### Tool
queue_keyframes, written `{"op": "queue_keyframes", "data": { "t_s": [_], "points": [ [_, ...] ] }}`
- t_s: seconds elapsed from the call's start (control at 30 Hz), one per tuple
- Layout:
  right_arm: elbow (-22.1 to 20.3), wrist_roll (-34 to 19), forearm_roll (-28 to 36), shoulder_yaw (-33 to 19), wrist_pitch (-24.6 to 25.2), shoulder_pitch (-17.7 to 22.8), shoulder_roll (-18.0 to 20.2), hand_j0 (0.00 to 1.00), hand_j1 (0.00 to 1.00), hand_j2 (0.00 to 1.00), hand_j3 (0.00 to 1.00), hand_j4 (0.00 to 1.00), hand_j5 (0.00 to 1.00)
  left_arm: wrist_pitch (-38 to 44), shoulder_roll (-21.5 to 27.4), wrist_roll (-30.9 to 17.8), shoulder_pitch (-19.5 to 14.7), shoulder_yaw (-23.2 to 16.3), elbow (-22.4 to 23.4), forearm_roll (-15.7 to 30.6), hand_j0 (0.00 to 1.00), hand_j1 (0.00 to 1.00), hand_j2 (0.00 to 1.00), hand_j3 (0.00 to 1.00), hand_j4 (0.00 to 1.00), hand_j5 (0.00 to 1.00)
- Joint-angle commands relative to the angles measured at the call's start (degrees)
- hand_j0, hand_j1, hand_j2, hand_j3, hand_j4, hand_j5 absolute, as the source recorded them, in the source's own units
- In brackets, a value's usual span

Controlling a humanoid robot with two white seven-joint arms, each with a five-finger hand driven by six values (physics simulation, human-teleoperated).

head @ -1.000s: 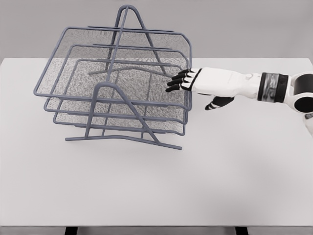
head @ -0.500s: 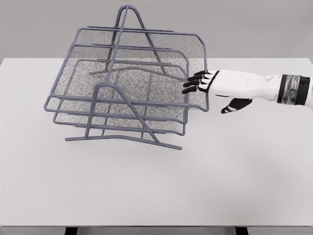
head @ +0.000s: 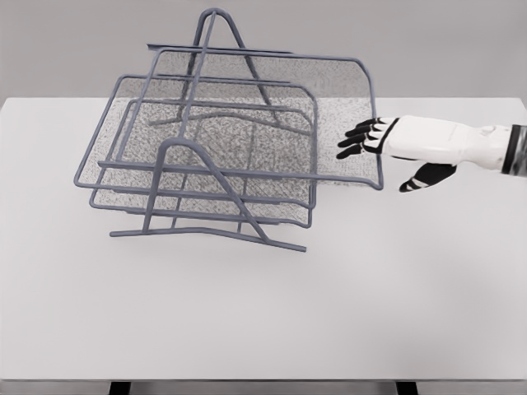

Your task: Pull out the upper folder box with right arm

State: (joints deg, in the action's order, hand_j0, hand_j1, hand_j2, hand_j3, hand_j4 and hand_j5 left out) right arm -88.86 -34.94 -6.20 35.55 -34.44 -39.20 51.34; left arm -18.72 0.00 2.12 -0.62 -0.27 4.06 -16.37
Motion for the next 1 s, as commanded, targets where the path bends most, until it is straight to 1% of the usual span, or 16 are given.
{"op": "queue_keyframes", "data": {
  "t_s": [0.0, 0.07, 0.17, 0.2, 0.3, 0.37, 0.4, 0.43, 0.53, 0.63, 0.73, 0.97],
  "points": [
    [0.97, -0.06, -7.78, 0.04, -0.56, 0.00, 1.30, 1.00, 1.00, 1.00, 1.00, 1.00, 1.00, 0.00, 0.00, -0.01, 0.00, 0.01, -0.02, 0.02, 1.00, 1.00, 1.00, 1.00, 1.00, 1.00],
    [0.88, -0.06, -5.93, 0.04, -0.56, 0.00, 2.88, 1.00, 1.00, 1.00, 1.00, 1.00, 1.00, 0.00, 0.00, -0.01, 0.00, 0.01, -0.02, 0.02, 1.00, 1.00, 1.00, 1.00, 1.00, 1.00],
    [0.79, -0.06, -5.85, -0.04, -0.56, 0.18, 3.76, 1.00, 1.00, 1.00, 1.00, 1.00, 1.00, 0.00, 0.00, -0.01, 0.00, 0.01, -0.02, 0.02, 1.00, 1.00, 1.00, 1.00, 1.00, 1.00],
    [-0.61, -0.06, -5.14, -0.13, -0.56, 0.09, 4.73, 1.00, 1.00, 1.00, 1.00, 1.00, 1.00, 0.00, 0.00, -0.01, 0.00, 0.01, -0.02, 0.02, 1.00, 1.00, 1.00, 1.00, 1.00, 1.00],
    [-1.76, -0.06, -2.86, -0.22, -0.56, -0.09, 5.96, 1.00, 1.00, 1.00, 1.00, 1.00, 1.00, 0.00, 0.00, -0.01, 0.00, 0.01, -0.02, 0.02, 1.00, 1.00, 1.00, 1.00, 1.00, 1.00],
    [-1.93, -0.06, -1.89, -0.31, -0.56, -0.35, 7.63, 1.00, 1.00, 1.00, 1.00, 1.00, 1.00, 0.00, 0.00, -0.01, 0.09, 0.01, -0.02, 0.02, 1.00, 1.00, 1.00, 1.00, 1.00, 1.00],
    [-2.02, -0.06, 0.13, -0.31, -0.56, -0.79, 8.95, 1.00, 1.00, 1.00, 1.00, 1.00, 1.00, 0.00, 0.00, -0.01, 0.00, 0.01, -0.02, 0.02, 1.00, 1.00, 1.00, 1.00, 1.00, 1.00],
    [-2.02, -0.06, 0.74, -2.33, -0.56, -0.44, 9.30, 1.00, 1.00, 1.00, 1.00, 1.00, 1.00, 0.00, 0.00, -0.01, 0.00, 0.01, -0.02, 0.02, 1.00, 1.00, 1.00, 1.00, 1.00, 1.00],
    [-2.02, -0.06, 1.71, -3.21, -0.56, -0.53, 9.39, 1.00, 1.00, 1.00, 1.00, 1.00, 1.00, 0.00, 0.00, -0.01, 0.00, 0.01, -0.02, 0.02, 1.00, 1.00, 1.00, 1.00, 1.00, 1.00],
    [-2.11, -0.06, 3.47, -4.09, -0.56, -0.88, 10.71, 1.00, 1.00, 1.00, 1.00, 1.00, 1.00, 0.00, 0.00, -0.01, 0.00, 0.01, -0.02, 0.02, 1.00, 1.00, 1.00, 1.00, 1.00, 1.00],
    [-2.02, -0.06, 4.17, -5.23, -0.56, -0.88, 10.62, 1.00, 1.00, 1.00, 1.00, 1.00, 1.00, 0.00, 0.00, -0.01, 0.00, 0.01, -0.02, 0.02, 1.00, 1.00, 1.00, 1.00, 1.00, 1.00],
    [-2.02, -0.06, 4.26, -5.32, -0.56, -1.05, 9.92, 1.00, 1.00, 1.00, 1.00, 1.00, 1.00, 0.00, 0.00, -0.01, 0.00, 0.01, -0.02, 0.02, 1.00, 1.00, 1.00, 1.00, 1.00, 1.00]
  ]
}}
